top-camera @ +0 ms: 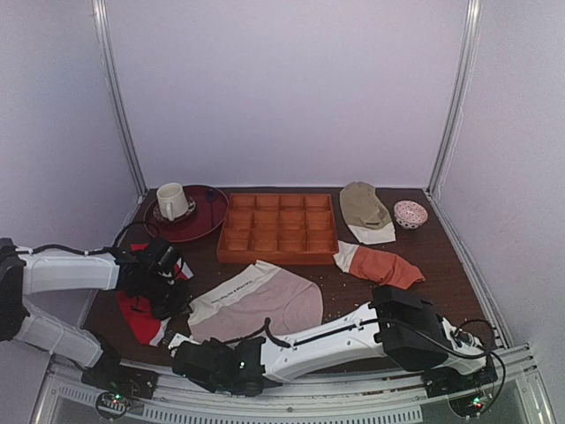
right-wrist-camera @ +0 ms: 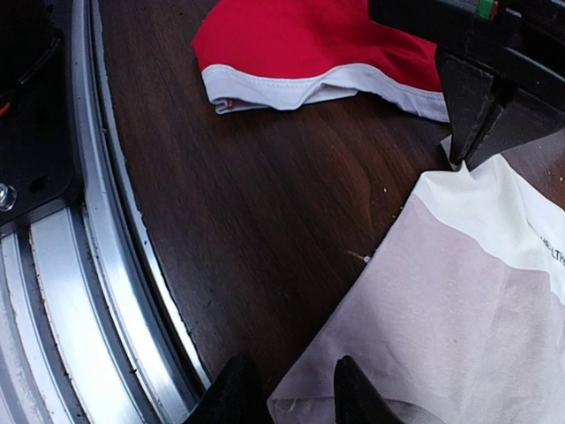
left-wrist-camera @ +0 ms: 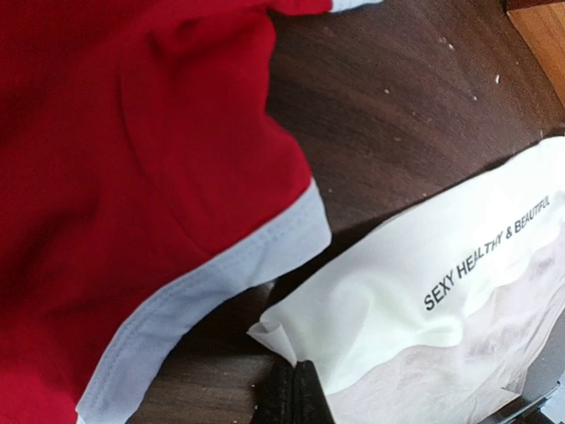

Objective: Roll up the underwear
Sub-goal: Pick up the underwear from the center of the board, then fold the underwear at the center of the board.

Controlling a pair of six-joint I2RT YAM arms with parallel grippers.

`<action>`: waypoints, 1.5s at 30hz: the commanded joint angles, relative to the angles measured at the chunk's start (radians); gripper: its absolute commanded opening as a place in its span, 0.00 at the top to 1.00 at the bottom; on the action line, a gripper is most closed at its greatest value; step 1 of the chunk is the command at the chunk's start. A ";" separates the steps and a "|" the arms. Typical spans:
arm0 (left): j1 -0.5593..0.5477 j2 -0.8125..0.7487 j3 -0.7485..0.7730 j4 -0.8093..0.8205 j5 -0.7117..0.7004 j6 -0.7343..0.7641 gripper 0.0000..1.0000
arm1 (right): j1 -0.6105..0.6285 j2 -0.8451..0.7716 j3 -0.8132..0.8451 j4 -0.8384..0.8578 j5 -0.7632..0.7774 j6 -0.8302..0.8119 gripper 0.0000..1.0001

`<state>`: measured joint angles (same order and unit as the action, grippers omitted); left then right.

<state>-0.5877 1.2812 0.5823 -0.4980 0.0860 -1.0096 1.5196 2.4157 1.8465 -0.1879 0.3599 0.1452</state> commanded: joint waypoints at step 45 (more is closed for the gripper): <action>0.017 -0.100 0.159 -0.159 0.103 -0.041 1.00 | -0.044 -0.339 -0.245 0.033 -0.107 0.137 1.00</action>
<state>-0.5617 1.1507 0.6762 -0.6392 0.1631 -1.0271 1.5032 2.1525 1.6852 -0.1745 0.2787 0.2234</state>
